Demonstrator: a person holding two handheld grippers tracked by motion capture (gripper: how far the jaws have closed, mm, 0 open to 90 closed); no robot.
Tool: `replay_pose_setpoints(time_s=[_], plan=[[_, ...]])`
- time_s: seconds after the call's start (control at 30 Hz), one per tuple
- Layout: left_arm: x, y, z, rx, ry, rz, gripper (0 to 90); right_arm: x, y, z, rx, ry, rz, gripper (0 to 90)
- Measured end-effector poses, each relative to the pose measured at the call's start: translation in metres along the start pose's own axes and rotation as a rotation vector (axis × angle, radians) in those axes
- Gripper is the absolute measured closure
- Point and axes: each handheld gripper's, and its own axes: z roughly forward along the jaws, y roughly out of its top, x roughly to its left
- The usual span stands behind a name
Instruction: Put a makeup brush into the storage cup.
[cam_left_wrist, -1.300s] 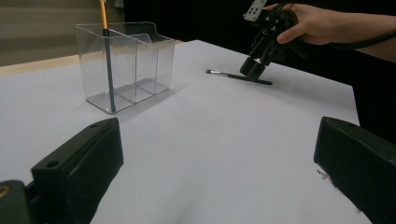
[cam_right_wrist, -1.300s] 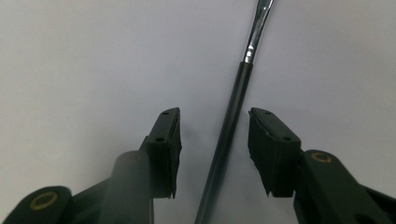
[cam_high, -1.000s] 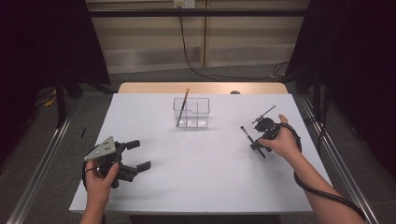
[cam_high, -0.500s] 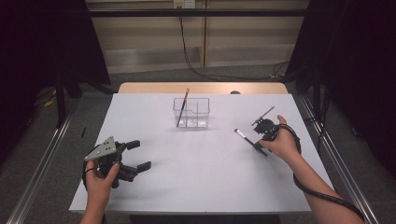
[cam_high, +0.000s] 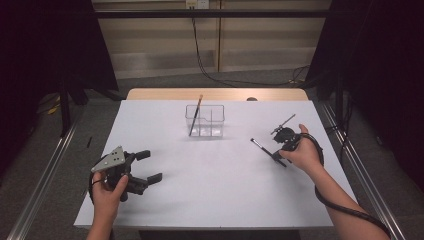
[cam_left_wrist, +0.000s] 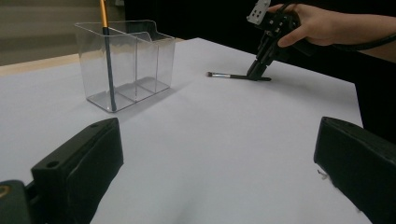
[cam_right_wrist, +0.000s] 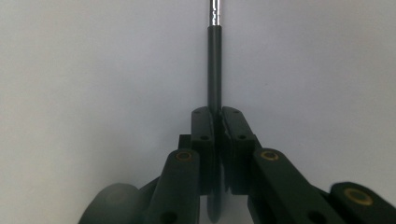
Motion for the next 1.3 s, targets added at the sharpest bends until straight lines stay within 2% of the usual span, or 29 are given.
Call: replay_pose_setpoints(time_s=[0.27,0.63,0.83,1.0,1.1,1.3], plan=[[0.001,0.000,-0.001,-0.002,0.003,0.002,1.4,0.000,-0.004,-0.001,-0.028,0.004,0.016,85.3],[0.000,0.000,-0.001,-0.005,0.006,-0.004,1.4,-0.003,-0.013,-0.010,-0.159,0.062,0.069,85.2],[0.000,0.000,-0.001,-0.006,0.006,-0.005,1.4,-0.004,-0.017,-0.010,-0.183,0.064,0.084,85.3],[0.000,0.000,-0.001,-0.007,0.005,-0.005,1.4,-0.005,-0.019,-0.011,-0.216,0.092,0.101,85.3],[0.000,-0.001,-0.001,-0.006,0.008,-0.008,1.4,-0.005,-0.021,-0.011,-0.257,0.103,0.108,85.3],[0.000,0.000,-0.001,-0.009,0.006,-0.005,1.4,-0.003,-0.026,-0.014,-0.386,0.130,0.111,85.3]])
